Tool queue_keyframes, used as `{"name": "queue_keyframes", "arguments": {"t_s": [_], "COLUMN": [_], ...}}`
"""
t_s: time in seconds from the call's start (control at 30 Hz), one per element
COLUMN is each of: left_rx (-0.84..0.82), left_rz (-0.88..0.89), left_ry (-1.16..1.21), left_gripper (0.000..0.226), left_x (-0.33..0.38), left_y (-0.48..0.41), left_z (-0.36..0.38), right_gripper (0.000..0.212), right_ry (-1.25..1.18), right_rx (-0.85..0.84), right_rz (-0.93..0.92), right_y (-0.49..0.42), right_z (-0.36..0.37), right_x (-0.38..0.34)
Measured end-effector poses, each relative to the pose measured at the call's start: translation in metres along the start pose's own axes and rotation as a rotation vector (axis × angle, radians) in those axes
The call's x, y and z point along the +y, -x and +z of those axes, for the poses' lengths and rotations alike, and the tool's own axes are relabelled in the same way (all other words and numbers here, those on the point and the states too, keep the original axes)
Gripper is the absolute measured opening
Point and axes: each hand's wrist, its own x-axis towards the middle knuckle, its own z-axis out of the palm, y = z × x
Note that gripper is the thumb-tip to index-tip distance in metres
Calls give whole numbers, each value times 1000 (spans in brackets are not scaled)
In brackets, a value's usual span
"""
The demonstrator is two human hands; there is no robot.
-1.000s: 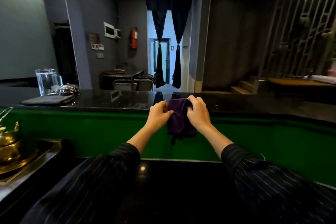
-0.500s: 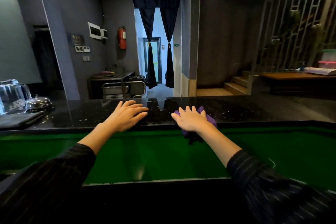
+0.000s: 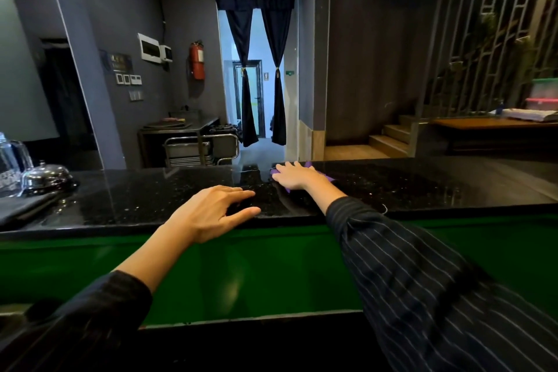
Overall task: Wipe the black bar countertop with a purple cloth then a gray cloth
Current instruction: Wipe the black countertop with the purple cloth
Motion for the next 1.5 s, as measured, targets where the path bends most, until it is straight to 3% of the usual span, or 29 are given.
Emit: {"name": "queue_keyframes", "arguments": {"t_s": [0.17, 0.33, 0.63, 0.8, 0.97, 1.03, 1.13, 1.2, 1.3, 1.5], "left_rx": [2, 7, -68, -45, -30, -24, -27, -35, -35, -123], "left_rz": [-31, -54, -79, -70, -57, -57, -67, -78, -86, -8], "left_ry": [-23, -53, -115, -85, -106, -117, -125, -134, -129, -72], "left_gripper": [94, 83, 89, 97, 84, 77, 76, 74, 68, 87], "left_x": [7, 9, 1, 0, 4, 6, 7, 7, 6, -34], "left_y": [2, 0, -3, -3, -3, -3, -2, -2, -1, 19], "left_z": [-4, -5, 1, 2, -1, -1, -2, -3, -2, -21], "right_gripper": [66, 45, 32, 36, 36, 38, 44, 26, 45, 57], "right_ry": [-168, -236, -263, -432, -383, -193, -118, -104, -81, -122], "right_rx": [48, 227, 324, 358, 269, 115, -14, -27, -50, -126], "right_rz": [-185, -213, 134, 277, 245, 182, 126, 30, -58, -125], "right_y": [20, 37, 2, -30, -40, -46, -65, -55, -32, -10], "right_z": [3, 5, 2, -7, -14, -19, -12, -7, -5, -7], "right_x": [-12, 25, 47, 47, 25, 8, -11, -25, -44, -18]}}
